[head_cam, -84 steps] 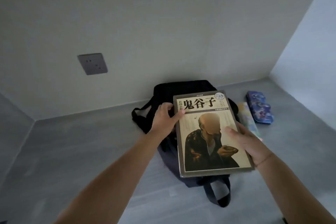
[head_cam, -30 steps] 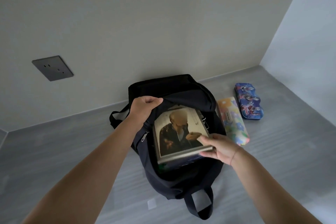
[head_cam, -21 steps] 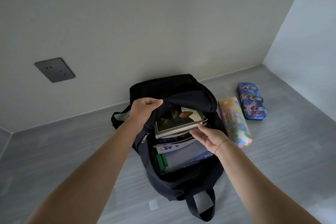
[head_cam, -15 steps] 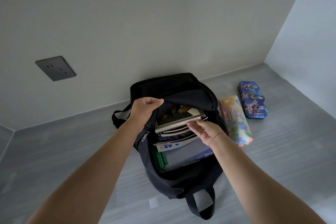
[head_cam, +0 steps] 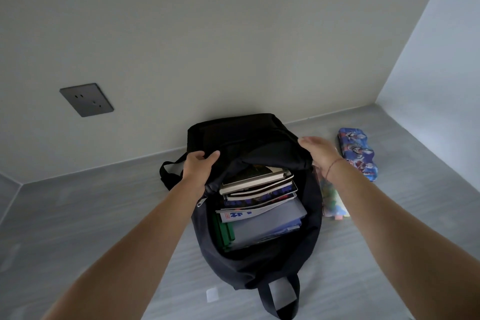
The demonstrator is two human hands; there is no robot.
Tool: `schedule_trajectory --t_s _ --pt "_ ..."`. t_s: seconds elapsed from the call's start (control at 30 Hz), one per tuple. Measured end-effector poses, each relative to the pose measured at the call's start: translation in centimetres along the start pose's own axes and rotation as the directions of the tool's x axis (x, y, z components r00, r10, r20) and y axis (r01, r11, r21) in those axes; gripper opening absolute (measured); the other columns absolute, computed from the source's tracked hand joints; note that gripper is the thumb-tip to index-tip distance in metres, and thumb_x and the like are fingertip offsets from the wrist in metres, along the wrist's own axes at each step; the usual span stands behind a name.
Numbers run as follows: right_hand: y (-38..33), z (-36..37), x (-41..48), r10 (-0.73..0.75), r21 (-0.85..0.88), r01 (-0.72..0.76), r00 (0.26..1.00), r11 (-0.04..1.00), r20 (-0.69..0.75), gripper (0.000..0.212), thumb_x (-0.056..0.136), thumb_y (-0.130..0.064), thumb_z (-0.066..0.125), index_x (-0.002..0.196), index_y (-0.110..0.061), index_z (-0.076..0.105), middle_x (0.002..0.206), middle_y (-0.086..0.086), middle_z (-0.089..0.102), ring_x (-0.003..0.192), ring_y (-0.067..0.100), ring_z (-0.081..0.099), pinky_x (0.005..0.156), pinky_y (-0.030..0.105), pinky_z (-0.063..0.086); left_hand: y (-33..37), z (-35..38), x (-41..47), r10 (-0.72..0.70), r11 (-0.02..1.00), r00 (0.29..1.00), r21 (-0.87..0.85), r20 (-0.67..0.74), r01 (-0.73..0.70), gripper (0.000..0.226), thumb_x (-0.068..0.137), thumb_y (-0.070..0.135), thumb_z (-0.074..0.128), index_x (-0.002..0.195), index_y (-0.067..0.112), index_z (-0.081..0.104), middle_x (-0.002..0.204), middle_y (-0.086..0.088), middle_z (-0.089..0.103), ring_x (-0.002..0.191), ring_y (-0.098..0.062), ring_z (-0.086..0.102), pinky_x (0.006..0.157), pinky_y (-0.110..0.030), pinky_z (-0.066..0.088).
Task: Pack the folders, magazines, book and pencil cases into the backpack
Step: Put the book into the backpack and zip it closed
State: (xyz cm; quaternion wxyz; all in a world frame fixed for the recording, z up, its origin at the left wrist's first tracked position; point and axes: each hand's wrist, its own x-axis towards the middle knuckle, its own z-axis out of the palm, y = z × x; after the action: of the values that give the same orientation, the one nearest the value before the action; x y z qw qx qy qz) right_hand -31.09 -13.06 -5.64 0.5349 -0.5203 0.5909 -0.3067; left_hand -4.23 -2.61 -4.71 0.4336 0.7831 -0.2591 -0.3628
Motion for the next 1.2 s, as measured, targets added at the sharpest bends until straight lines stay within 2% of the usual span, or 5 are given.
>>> schedule_trajectory --t_s 0.27,0.53,0.73,0.97,1.2 --pt "1.3 -4.4 -3.1 -0.126 0.150 0.082 0.941 0.985 0.315 0.036 0.064 -0.024 0.081 0.095 -0.009 0.071 0.084 0.000 0.075 0.078 0.012 0.069 0.076 0.019 0.056 0.7 -3.1 -3.0 0.016 0.910 0.938 -0.393 0.347 0.130 0.022 0.089 0.018 0.061 0.109 0.008 0.065 0.107 -0.010 0.070 0.099 -0.023 0.065 0.092 -0.039 0.051" --pt "3.6 -6.4 -6.0 0.044 -0.414 0.214 0.846 0.885 0.531 0.050 0.073 0.018 0.062 0.082 -0.031 0.073 0.093 -0.018 0.073 0.094 -0.003 0.065 0.084 0.003 0.044 -2.5 -5.0 -5.2 -0.095 0.969 0.699 0.227 0.709 -0.099 0.018 0.083 0.019 0.069 0.100 0.020 0.072 0.104 0.001 0.074 0.104 -0.012 0.066 0.094 -0.023 0.047" --pt "3.2 -5.0 -6.8 -0.033 -0.394 0.232 0.891 0.889 0.452 0.060 0.080 0.022 0.039 0.097 -0.027 0.069 0.118 -0.007 0.062 0.119 0.007 0.053 0.109 0.025 0.035 -1.8 -3.0 -5.3 0.084 0.943 0.866 0.242 0.493 -0.229 0.025 0.089 0.041 0.058 0.090 0.022 0.074 0.094 0.006 0.074 0.093 -0.009 0.067 0.098 -0.037 0.050" --pt "4.4 -0.4 -5.7 -0.226 -0.595 0.333 0.942 0.731 0.249 0.057 0.085 -0.022 0.063 0.138 -0.029 0.043 0.144 -0.002 0.035 0.137 0.021 0.029 0.114 0.039 0.027 -4.9 -0.2 -4.3 0.384 0.433 0.840 0.729 0.383 -0.530 0.083 0.078 0.042 0.070 0.146 0.032 0.023 0.157 0.006 0.010 0.145 -0.021 0.010 0.118 -0.043 0.010" --pt "4.5 0.0 -5.2 -0.341 -0.682 0.252 0.940 0.686 0.005 0.023 0.086 -0.015 0.054 0.101 -0.023 0.069 0.119 -0.004 0.064 0.105 0.018 0.060 0.096 0.040 0.047 -4.8 0.0 -3.1 0.497 0.513 0.826 0.677 0.267 -0.528 0.060 0.085 0.048 0.060 0.136 0.027 0.039 0.140 0.008 0.039 0.134 -0.019 0.033 0.113 -0.039 0.023"
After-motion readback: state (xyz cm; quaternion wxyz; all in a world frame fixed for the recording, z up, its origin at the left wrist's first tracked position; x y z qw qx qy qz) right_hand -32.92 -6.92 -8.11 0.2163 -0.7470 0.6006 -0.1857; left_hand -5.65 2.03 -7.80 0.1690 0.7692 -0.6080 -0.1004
